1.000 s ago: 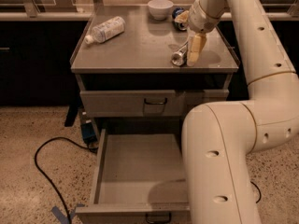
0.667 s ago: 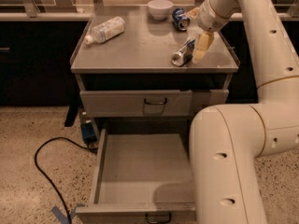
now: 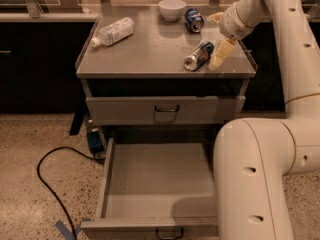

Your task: Place redbull can into middle drawer

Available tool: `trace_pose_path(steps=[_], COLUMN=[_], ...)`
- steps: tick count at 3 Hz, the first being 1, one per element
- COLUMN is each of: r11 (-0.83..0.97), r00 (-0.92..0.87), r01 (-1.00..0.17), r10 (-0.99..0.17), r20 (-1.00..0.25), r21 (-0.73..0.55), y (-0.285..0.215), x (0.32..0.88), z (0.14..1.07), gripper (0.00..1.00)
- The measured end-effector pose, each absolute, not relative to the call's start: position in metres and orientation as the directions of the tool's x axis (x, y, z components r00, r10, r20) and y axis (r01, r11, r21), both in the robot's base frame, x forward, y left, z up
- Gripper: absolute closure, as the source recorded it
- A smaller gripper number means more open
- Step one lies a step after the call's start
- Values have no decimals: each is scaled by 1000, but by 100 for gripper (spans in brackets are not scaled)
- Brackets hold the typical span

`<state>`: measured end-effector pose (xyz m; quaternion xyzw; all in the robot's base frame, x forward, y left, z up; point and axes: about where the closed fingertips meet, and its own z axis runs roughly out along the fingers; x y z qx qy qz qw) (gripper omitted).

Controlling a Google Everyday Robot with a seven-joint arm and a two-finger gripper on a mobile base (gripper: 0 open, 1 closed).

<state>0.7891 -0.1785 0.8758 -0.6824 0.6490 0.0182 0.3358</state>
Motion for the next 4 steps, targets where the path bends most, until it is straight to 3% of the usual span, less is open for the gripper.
trace_pose_path(steps=[4], r11=[62], r00=[150], r01=[-928], r10=[-840], r20=[-521], r21=[-368], y=[-165], x=[785], z=[849], gripper=[0])
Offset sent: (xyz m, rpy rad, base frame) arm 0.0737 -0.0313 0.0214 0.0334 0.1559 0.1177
